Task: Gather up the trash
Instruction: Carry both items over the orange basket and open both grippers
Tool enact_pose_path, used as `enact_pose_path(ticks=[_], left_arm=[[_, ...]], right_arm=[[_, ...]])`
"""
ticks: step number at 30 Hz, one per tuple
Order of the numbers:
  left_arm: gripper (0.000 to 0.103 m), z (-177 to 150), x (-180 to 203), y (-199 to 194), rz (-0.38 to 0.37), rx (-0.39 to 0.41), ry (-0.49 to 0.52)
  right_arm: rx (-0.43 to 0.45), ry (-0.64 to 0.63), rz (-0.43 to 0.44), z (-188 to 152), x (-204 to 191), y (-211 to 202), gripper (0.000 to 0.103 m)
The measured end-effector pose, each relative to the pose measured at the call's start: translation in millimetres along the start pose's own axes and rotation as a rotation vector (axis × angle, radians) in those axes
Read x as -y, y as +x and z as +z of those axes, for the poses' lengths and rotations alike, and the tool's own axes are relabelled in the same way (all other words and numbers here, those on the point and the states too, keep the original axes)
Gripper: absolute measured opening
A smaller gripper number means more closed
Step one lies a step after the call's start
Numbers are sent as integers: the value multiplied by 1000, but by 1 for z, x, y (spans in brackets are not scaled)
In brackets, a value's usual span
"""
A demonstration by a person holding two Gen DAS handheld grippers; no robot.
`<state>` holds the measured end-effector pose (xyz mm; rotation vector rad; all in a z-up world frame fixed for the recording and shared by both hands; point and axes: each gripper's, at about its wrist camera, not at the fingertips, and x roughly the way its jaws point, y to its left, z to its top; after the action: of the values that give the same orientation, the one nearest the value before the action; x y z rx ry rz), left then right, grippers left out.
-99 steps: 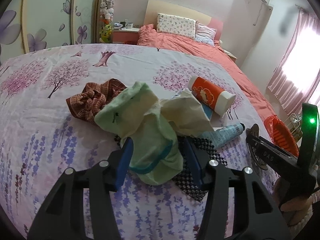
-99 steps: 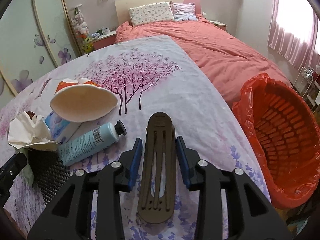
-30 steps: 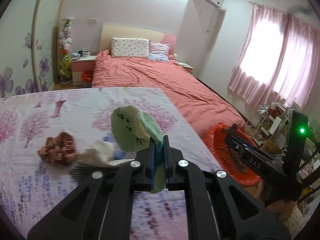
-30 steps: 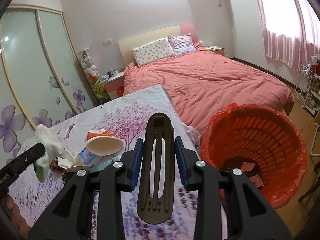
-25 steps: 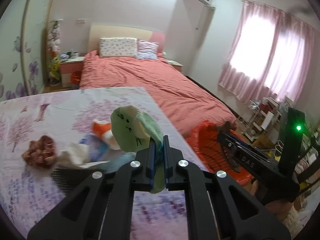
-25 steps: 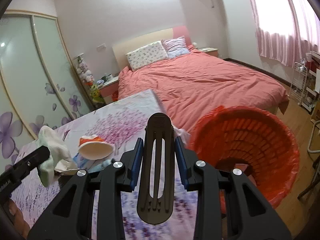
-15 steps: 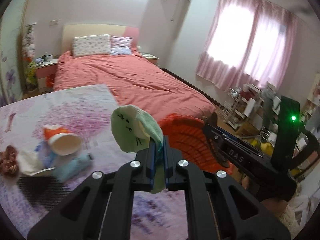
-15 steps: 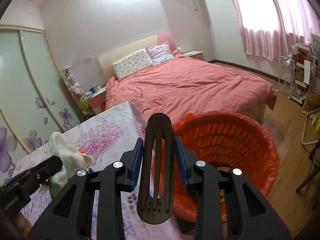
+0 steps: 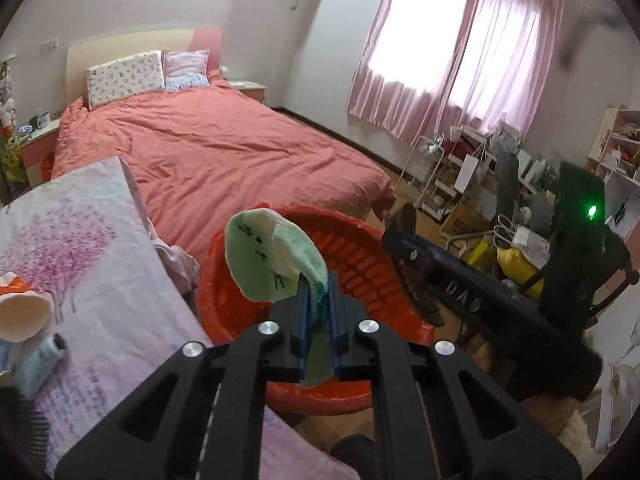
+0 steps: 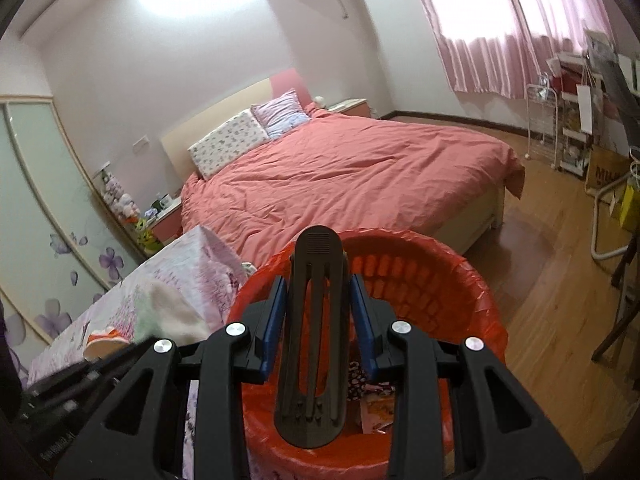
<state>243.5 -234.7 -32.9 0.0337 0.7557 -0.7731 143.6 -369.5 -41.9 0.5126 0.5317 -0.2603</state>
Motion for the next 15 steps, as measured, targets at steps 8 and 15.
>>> enact_pose_path(ticks=[8,15], left_arm=[[41,-7,-28,17,94,-43,-47],[52,-18,-54,-15,196,-19,-58]], right_arm=[[-44,47,2,-2,15,15,43],[-42,11,-23,-5,5,10,43]])
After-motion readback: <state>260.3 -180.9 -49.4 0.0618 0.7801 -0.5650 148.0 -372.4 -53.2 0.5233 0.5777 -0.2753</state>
